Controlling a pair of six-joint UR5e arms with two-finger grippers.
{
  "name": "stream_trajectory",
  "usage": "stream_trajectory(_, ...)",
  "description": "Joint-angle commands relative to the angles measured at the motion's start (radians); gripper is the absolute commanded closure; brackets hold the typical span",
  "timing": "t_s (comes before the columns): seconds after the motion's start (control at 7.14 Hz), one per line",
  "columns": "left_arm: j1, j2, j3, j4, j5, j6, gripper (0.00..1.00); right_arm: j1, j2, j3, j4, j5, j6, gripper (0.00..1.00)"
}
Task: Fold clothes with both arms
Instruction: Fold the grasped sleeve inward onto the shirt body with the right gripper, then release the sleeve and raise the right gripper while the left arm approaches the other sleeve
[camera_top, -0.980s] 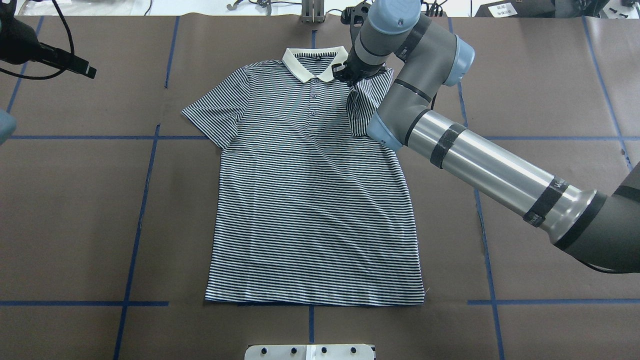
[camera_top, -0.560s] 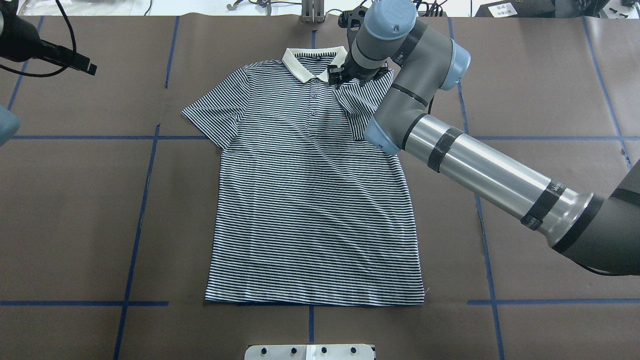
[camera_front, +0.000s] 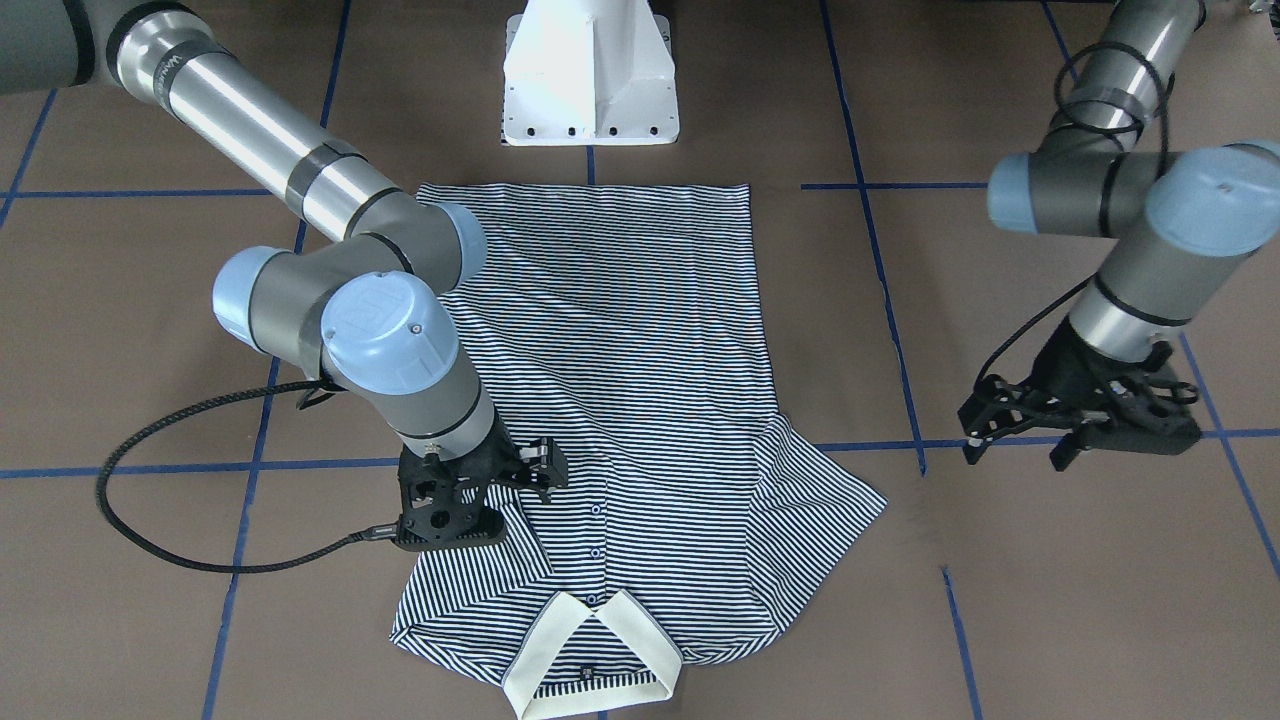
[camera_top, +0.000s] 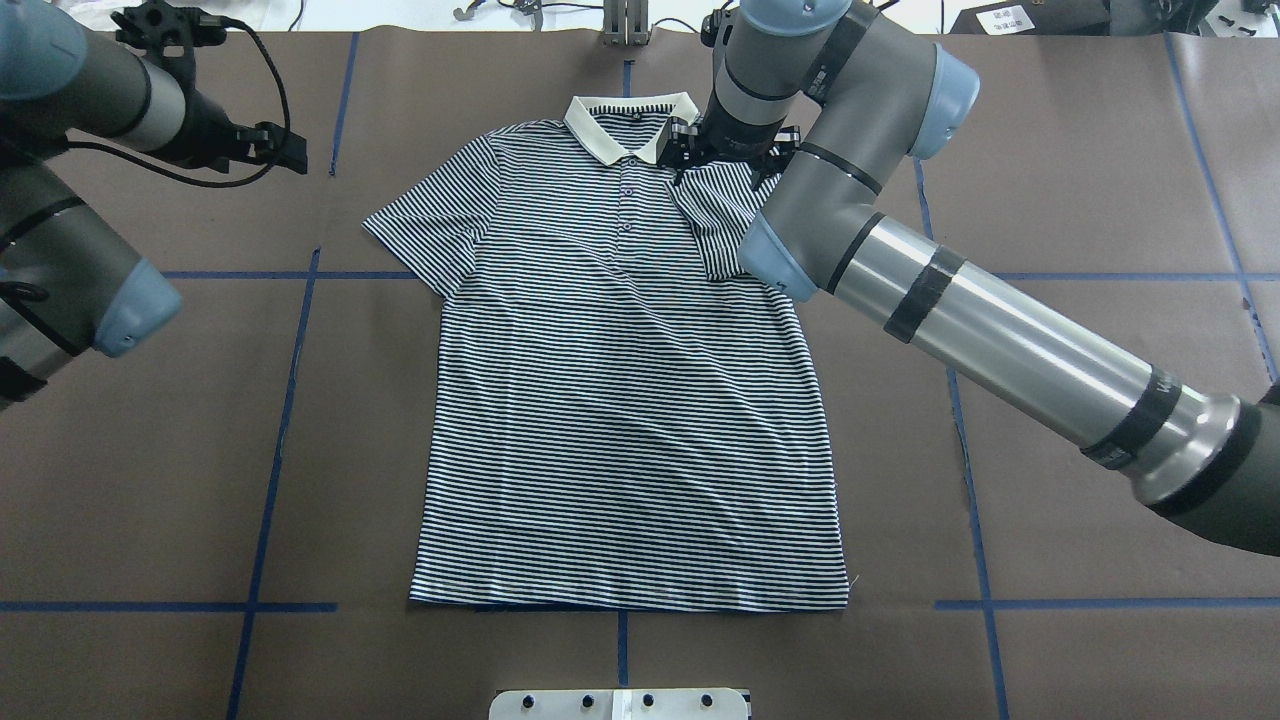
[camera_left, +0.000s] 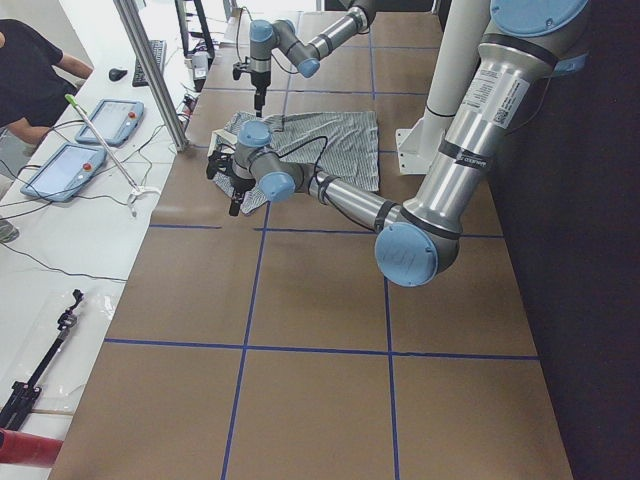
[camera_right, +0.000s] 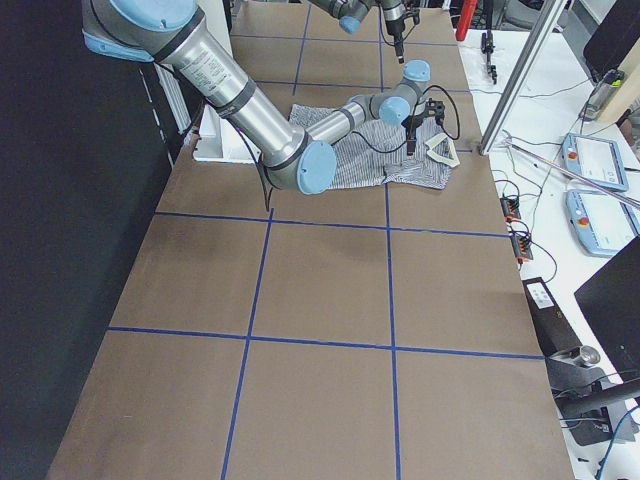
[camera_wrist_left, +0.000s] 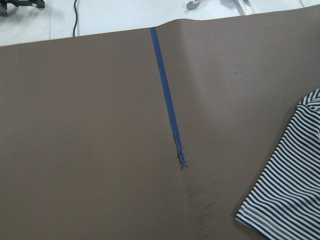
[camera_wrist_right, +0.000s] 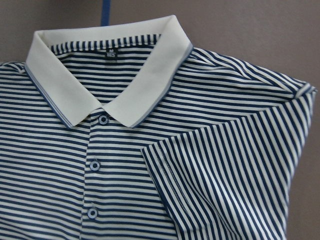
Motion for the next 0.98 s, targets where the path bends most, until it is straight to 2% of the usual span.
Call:
stream_trajectory(0.0,0.130,-0.045,0.064,-0.003,0.160,-0.209,0.00,0.069,-0.108,0.148,-0.111,0.084,-0.080,0.00)
stream_trajectory(0.14,0.137,-0.087,0.130,-0.006,0.199,-0.215,0.00,0.101,-0.175,0.196,-0.110,0.119,-0.157,0.00)
stream_trajectory(0.28,0.172,-0.087,0.141,-0.009,0.205,-0.245,0.00,0.135,-0.234,0.242,-0.110,0.153,-0.192,0.00)
stream_trajectory(0.42,0.180,-0.099,0.160,-0.016,0.235,-0.250,0.00,0.159,-0.259,0.261,-0.110,0.161,-0.229,0.00)
stream_trajectory(0.7,0.181,-0.108,0.224,-0.108,0.239,-0.258,0.00,0.164,-0.273,0.261,-0.110,0.161,-0.242,0.00)
stream_trajectory(0.84,0.181,-0.113,0.238,-0.111,0.239,-0.258,0.00,0.164,-0.273,0.262,-0.110,0.160,-0.242,0.00)
